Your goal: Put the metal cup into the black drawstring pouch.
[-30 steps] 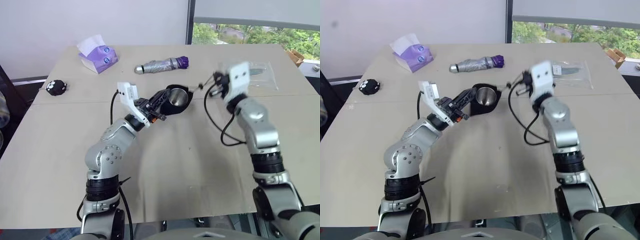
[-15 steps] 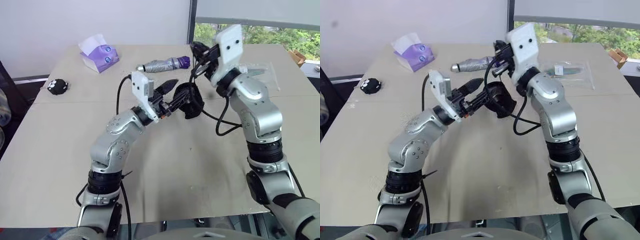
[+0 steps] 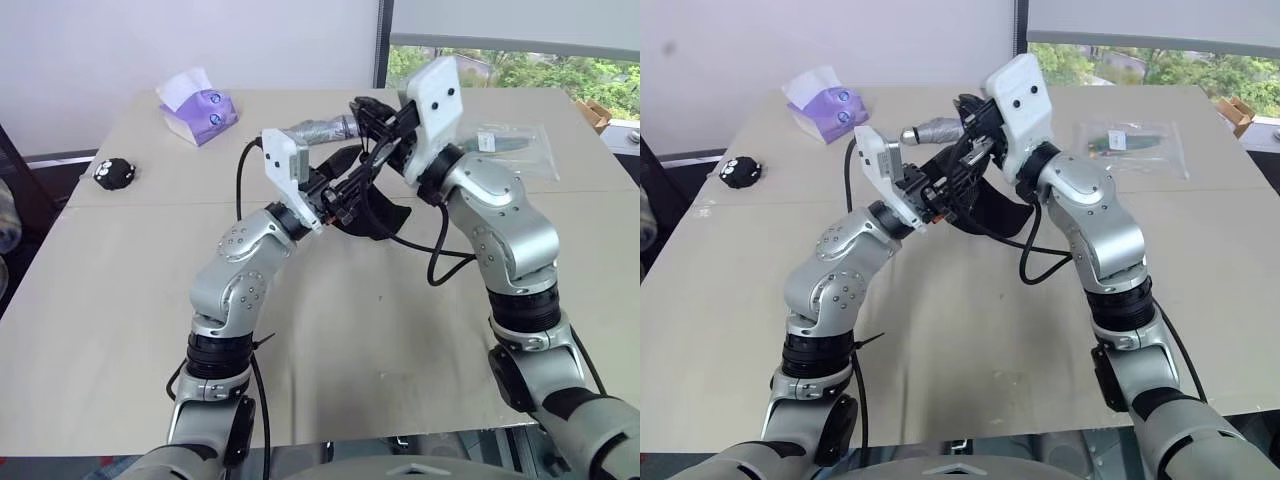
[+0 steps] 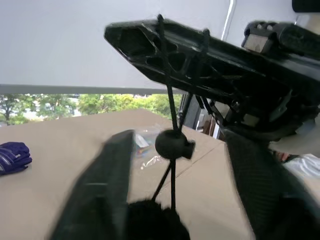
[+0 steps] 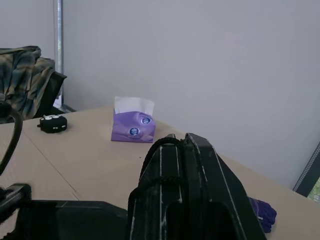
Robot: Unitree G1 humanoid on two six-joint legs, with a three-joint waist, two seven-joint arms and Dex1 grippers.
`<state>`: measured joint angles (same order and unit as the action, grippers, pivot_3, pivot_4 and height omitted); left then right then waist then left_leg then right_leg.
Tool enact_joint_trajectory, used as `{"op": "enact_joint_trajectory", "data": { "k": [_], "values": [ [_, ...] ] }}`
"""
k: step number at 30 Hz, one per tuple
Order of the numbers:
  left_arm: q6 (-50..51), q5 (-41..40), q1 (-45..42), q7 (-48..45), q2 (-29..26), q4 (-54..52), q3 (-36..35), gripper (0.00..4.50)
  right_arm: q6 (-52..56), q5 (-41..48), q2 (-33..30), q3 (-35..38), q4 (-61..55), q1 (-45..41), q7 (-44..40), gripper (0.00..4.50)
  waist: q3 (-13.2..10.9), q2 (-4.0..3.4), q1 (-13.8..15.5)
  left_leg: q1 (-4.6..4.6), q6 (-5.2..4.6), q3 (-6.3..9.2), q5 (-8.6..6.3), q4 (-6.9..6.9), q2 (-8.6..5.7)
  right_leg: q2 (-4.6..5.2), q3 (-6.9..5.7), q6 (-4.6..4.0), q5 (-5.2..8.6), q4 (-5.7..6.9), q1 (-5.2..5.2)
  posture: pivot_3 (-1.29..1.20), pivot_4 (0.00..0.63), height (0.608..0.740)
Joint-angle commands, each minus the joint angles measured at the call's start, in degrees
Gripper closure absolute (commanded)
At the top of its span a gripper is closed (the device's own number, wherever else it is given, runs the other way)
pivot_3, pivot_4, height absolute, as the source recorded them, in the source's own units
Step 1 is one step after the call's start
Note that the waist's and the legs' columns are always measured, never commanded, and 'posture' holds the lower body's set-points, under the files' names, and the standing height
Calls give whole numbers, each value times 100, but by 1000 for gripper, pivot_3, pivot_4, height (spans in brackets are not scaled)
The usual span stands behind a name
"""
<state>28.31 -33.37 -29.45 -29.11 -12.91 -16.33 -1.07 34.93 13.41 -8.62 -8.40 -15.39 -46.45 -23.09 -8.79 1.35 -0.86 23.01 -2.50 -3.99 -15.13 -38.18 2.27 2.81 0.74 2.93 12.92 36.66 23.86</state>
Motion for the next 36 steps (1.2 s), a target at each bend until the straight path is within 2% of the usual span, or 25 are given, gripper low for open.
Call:
{"op": "enact_joint_trajectory", "data": {
  "k": [1, 3, 7, 12, 15, 19, 21, 22, 24, 26, 27, 29, 31, 33, 36],
  "values": [
    [-148, -22, -138, -59, 5, -28, -58, 3644, 1, 107, 9, 29, -324, -43, -45, 4500, 0, 0, 3, 0, 0, 1, 0, 0, 0, 0, -1, 0, 0, 1, 0, 0, 150, 740],
    [-163, 1, -145, -95, -10, 5, -51, 4354, -9, 107, 12, 23, -325, -61, -42, 4500, 0, 0, 5, 0, 0, 2, 0, 0, 0, 0, -3, 0, 0, 1, 0, 0, 150, 740],
    [-203, 229, -52, -231, -156, 89, 107, 4362, -299, -49, 60, 206, -195, -251, 206, 4500, 0, 0, 4, 1, 0, 1, 0, 0, -1, 0, -2, 0, 0, 0, 0, 0, 150, 740],
    [-229, 779, 162, -326, -435, 329, 486, 4362, -1770, -530, 275, 1197, 593, -997, 1572, 4500, -2, -3, 6, 1, 1, -3, 1, 0, -4, 0, 0, 0, 0, 3, 4, 0, 150, 740],
    [-120, 876, 274, -210, -415, 549, 476, 4362, -2419, -1045, -53, 1506, 881, -1271, 2137, 4500, 0, 1, 14, 4, 4, -1, 2, 1, -3, 1, -4, 0, 0, -2, 3, 0, 150, 740],
    [-222, 738, 285, -382, -385, 620, 415, 4362, -2478, -953, -218, 1633, 994, -1296, 2231, 4500, -3, -4, -5, 9, 17, -9, 10, 2, -1, 7, 5, 1, 0, -5, 10, 0, 150, 740],
    [-276, 558, 234, -516, -338, 600, 336, 4362, -2075, -775, -260, 1451, 917, -1106, 1895, 4500, -4, -4, -21, 12, 20, -12, 12, 5, 0, 5, 8, 1, 0, -2, 18, 0, 150, 740],
    [-288, 549, 192, -461, -310, 578, 294, 3329, -1762, -614, -300, 1263, 754, -857, 1580, 4500, -3, -4, -17, 10, 19, -11, 11, 8, 1, 3, 5, 1, 0, -2, 18, 0, 150, 740],
    [-224, 556, 176, -317, -276, 514, 252, 2566, -1477, -286, -394, 1015, 412, -413, 1025, 4500, -3, -4, 4, 9, 10, -6, 6, 13, 6, 1, -1, 1, 0, -2, 18, 0, 150, 740],
    [-58, 364, 293, -374, -307, 368, 176, 1546, -1282, -260, -542, 898, 140, 29, 825, 3820, -3, -4, 3, 12, 1, -1, 0, 17, 11, 1, -5, 1, 0, -7, 18, 0, 150, 740],
    [24, 221, 436, -511, -394, 214, 128, 1546, -1239, -253, -601, 903, 49, 307, 773, 3609, -3, -4, 3, 13, 1, -1, 0, 16, 11, 2, -4, 1, 0, -6, 18, 0, 150, 740],
    [224, -113, 848, -799, -684, -151, -77, 1546, -1052, -185, -850, 984, -65, 972, 529, 2710, -8, -11, -5, 14, 0, -2, 0, 16, 11, 3, -4, 1, 0, -8, 17, 0, 150, 740],
    [318, -299, 1176, -984, -923, -390, -231, 1546, -931, -68, -1098, 1106, -92, 1440, 276, 2125, -7, -9, -4, 12, -1, -8, 0, 13, 11, 10, 4, 2, 0, -7, 18, 0, 150, 740],
    [263, -295, 1594, -1189, -1203, -497, -308, 1546, -1306, -16, -1432, 1269, 139, 2003, -125, 2125, -8, -11, 8, 11, 0, -8, 0, 17, 13, 11, 2, 1, 1, -14, 16, 0, 150, 740],
    [-203, 206, 2347, -1398, -1665, -313, -373, 1546, -2123, 252, -2021, 1646, 810, 3028, -1178, 2125, -11, -14, 26, 5, -2, -8, -1, 19, 8, 12, -1, 0, 2, -22, 6, 0, 150, 740]
  ]
}}
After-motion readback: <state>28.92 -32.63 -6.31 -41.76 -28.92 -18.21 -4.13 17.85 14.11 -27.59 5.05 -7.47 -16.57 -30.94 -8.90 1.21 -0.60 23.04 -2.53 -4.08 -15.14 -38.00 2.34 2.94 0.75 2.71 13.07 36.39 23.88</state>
